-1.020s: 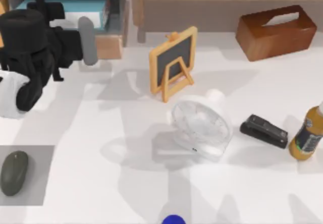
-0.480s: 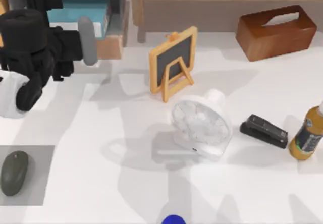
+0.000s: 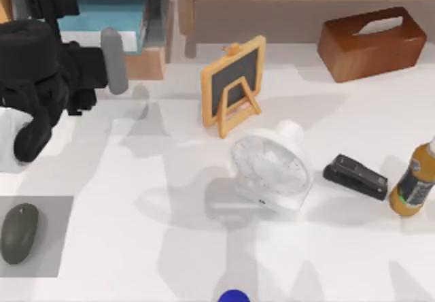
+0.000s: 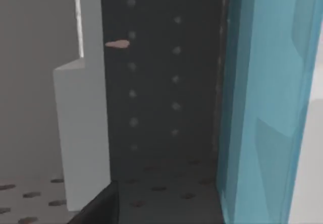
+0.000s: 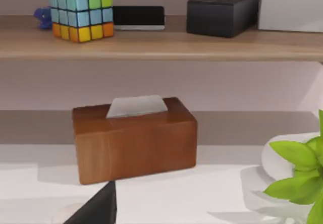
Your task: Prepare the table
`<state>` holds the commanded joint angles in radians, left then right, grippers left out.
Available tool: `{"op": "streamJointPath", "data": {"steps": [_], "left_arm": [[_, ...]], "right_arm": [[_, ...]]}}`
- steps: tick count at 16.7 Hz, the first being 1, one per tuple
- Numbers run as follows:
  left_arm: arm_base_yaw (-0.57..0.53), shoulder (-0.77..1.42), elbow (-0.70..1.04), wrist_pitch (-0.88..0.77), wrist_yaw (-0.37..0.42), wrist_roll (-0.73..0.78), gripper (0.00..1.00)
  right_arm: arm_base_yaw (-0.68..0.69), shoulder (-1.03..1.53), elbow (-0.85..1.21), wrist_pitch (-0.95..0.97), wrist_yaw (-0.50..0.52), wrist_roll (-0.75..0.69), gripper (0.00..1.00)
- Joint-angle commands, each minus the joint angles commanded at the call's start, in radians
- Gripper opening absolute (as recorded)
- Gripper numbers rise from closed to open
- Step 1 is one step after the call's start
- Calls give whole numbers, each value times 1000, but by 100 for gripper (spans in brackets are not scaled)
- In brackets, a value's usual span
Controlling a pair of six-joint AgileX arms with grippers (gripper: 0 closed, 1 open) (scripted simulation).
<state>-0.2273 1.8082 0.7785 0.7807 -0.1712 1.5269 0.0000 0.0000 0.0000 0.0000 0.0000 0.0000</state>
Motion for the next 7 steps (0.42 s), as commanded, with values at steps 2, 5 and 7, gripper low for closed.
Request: {"op": "streamJointPath", "data": {"steps": [2,5,7], "left_arm": [[-6,-43,-52,15,-9,-2,100],[-18,-82,-120,30,-18,-1,100],[-20,-85,-132,31,-20,-1,100]], "right_arm": [[0,0,0,0,0,0,100],[0,0,0,0,0,0,100],[0,0,0,0,0,0,100]]}}
